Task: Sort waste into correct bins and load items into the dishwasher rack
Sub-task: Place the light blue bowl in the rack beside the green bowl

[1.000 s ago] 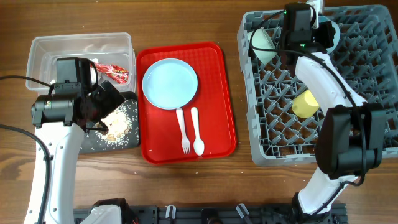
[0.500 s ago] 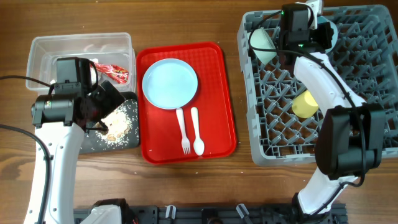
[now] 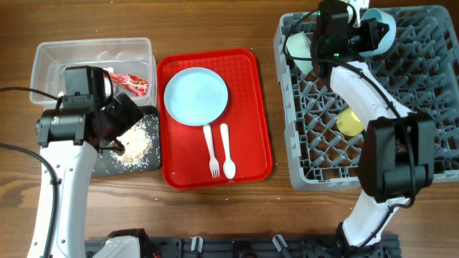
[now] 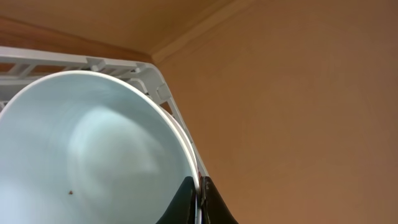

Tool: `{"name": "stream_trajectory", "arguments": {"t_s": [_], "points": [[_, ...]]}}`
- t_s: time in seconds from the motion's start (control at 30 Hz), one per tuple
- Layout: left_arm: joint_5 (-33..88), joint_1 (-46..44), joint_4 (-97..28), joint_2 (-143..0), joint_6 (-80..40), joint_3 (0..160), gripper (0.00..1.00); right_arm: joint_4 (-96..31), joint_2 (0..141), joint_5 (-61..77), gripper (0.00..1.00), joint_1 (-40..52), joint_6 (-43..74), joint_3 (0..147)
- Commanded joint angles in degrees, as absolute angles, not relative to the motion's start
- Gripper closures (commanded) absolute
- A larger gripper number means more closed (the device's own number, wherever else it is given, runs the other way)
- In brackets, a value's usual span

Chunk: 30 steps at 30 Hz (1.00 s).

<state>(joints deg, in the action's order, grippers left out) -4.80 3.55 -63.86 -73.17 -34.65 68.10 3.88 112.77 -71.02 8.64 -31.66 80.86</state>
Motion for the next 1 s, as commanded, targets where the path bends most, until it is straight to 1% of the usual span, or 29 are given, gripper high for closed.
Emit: {"name": "stream_trajectory", "arguments": {"t_s": [0.0, 0.2, 0.3, 0.37, 0.4, 0.43, 0.47, 0.5, 0.53, 0.6, 0.67, 0.73, 0.77, 0.8, 0.87, 0.93, 0.97], "points": [[-4.75, 3.88, -63.68, -72.97, -34.98, 68.25, 0.0, 3.55, 116.29, -71.94, 0.96, 8.82, -32.97, 80.97], [-4.78, 3.88, -63.66, -72.97, -34.98, 68.25, 0.0, 1.87, 118.06, -65.98, 0.95, 13.06, -30.11, 80.97], [-4.78, 3.88, -63.68, -72.97, -34.98, 68.25, 0.0, -4.69, 118.06, -59.92, 0.94, 15.75, -22.28, 80.97], [-4.78, 3.88, -63.68, -72.97, -34.96, 68.25, 0.0, -7.25, 117.84, -59.86, 0.94, 16.34, -17.91, 80.99], [-4.78, 3.88, -63.7, -72.97, -34.96, 68.25, 0.0, -9.21, 117.36, -59.81, 0.88, 16.4, -15.97, 80.99], [-4.78, 3.88, -63.68, -72.97, -34.98, 68.25, 0.0, -10.41, 116.9, -59.81, 0.86, 16.4, -14.55, 80.99], [-4.78, 3.88, -63.66, -72.97, -34.96, 68.25, 0.0, -12.99, 115.83, -58.46, 0.8, 16.38, -12.49, 80.99], [-4.78, 3.88, -63.68, -72.97, -34.96, 68.25, 0.0, -14.83, 114.87, -56.14, 0.78, 16.38, -11.16, 80.99], [-4.78, 3.88, -63.7, -72.97, -34.96, 68.25, 0.0, -18.09, 112.81, -51.79, 0.7, 16.29, -7.92, 80.99], [-4.78, 3.88, -63.7, -72.97, -34.96, 68.25, 0.0, -22.26, 108.75, -45.84, 0.57, 16.01, -2.96, 80.99], [-4.75, 3.88, -63.75, -72.97, -34.96, 68.25, 0.0, -25.52, 103.63, -39.2, 0.46, 15.79, -2.61, 80.99], [-4.75, 3.88, -63.9, -72.97, -34.96, 68.25, 0.0, -29.47, 98.56, -32.16, 0.43, 15.81, -2.55, 80.99], [-4.78, 3.88, -63.94, -72.97, -34.96, 68.25, 0.0, -32.03, 95.48, -23.92, 0.41, 15.92, -2.52, 80.99], [-4.75, 3.88, -63.94, -72.97, -34.98, 68.25, 0.0, -34.11, 92.97, -10.72, 0.4, 15.97, -2.04, 80.99], [-4.78, 3.88, -63.94, -72.97, -34.96, 68.25, 0.0, -36.93, 91.74, 9.47, 0.42, 15.99, 3.16, 80.99], [-4.78, 3.88, -64.05, -72.97, -34.96, 68.25, 0.0, -41.04, 92.73, 19.49, 0.42, 17.47, 7.81, 80.97], [-4.78, 3.88, -64.14, -72.97, -34.96, 68.25, 0.0, -43.05, 93.45, 20.6, 0.42, 18.85, 7.94, 80.97]]}}
